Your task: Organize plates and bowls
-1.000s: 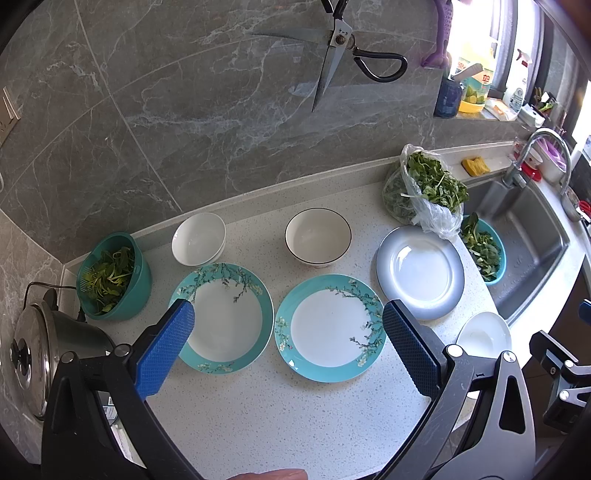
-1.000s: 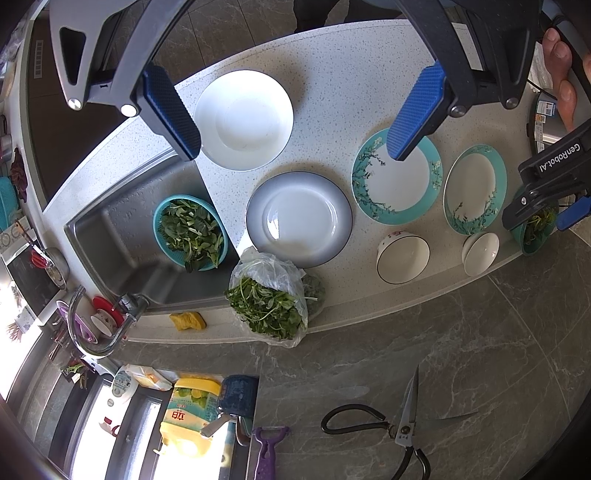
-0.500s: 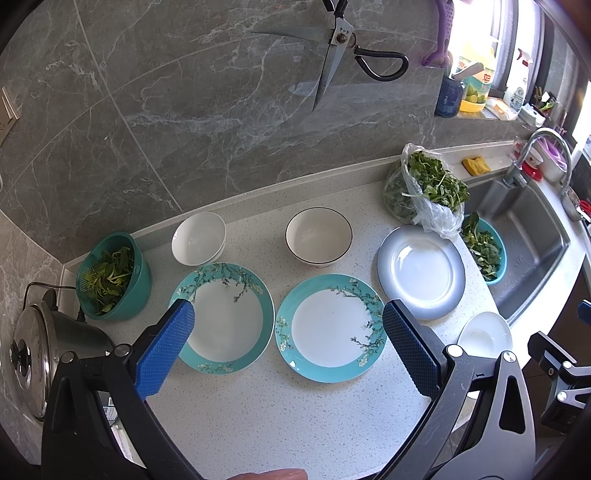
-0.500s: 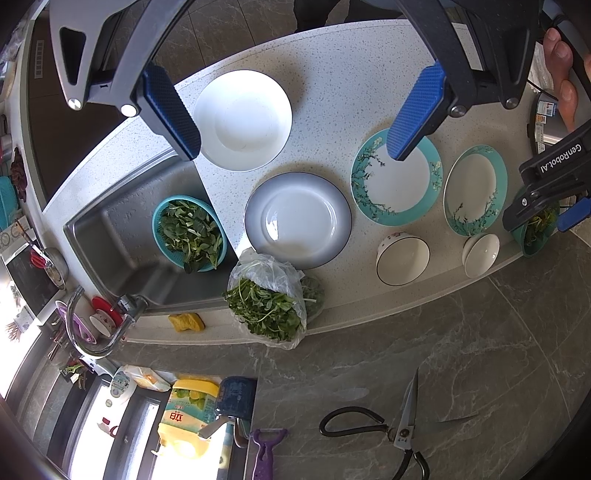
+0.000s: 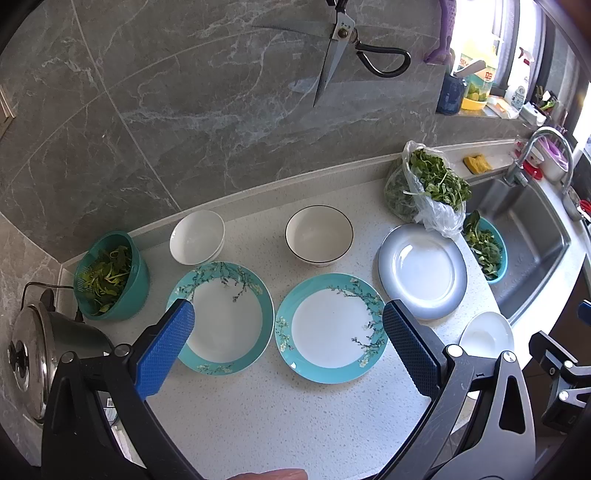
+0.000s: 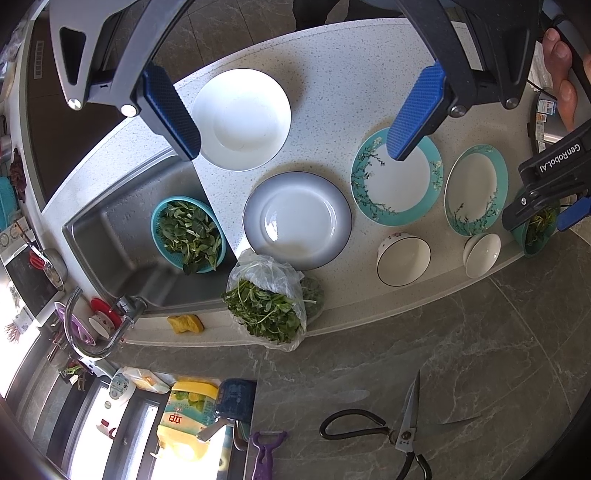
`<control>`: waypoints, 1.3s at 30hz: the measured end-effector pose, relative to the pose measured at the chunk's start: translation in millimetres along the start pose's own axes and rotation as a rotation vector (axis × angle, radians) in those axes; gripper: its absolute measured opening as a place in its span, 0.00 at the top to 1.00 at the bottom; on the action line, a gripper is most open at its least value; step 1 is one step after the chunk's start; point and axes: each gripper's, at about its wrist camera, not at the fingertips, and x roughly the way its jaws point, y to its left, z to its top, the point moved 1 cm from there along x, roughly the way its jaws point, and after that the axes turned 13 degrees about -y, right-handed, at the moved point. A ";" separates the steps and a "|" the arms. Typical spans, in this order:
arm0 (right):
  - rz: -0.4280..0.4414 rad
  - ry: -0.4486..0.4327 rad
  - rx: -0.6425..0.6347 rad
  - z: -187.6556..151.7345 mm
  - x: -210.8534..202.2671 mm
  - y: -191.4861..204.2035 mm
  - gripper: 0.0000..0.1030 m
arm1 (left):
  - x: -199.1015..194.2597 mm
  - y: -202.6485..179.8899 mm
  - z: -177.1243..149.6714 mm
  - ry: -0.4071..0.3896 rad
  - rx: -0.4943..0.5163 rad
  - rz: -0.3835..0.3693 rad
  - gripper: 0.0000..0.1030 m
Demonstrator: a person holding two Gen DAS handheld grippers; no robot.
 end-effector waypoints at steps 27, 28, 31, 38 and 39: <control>0.797 0.058 0.539 -24.5 196.6 -232.7 0.30 | 184.5 -64.4 -61.2 0.231 -0.327 -0.461 0.01; 0.826 0.078 0.537 -20.6 211.0 -237.5 0.30 | 192.6 -70.3 -53.3 0.233 -0.337 -0.445 0.01; 0.921 0.117 0.530 -14.6 243.7 -246.1 0.31 | 210.2 -90.2 -37.6 0.230 -0.276 -0.411 0.01; 1.037 0.185 0.504 -24.5 291.9 -237.7 0.39 | 263.3 -131.8 -26.5 0.272 -0.106 -0.439 0.28; 1.029 0.195 0.494 -25.5 295.6 -234.9 0.40 | 271.8 -133.5 -27.0 0.280 -0.097 -0.437 0.33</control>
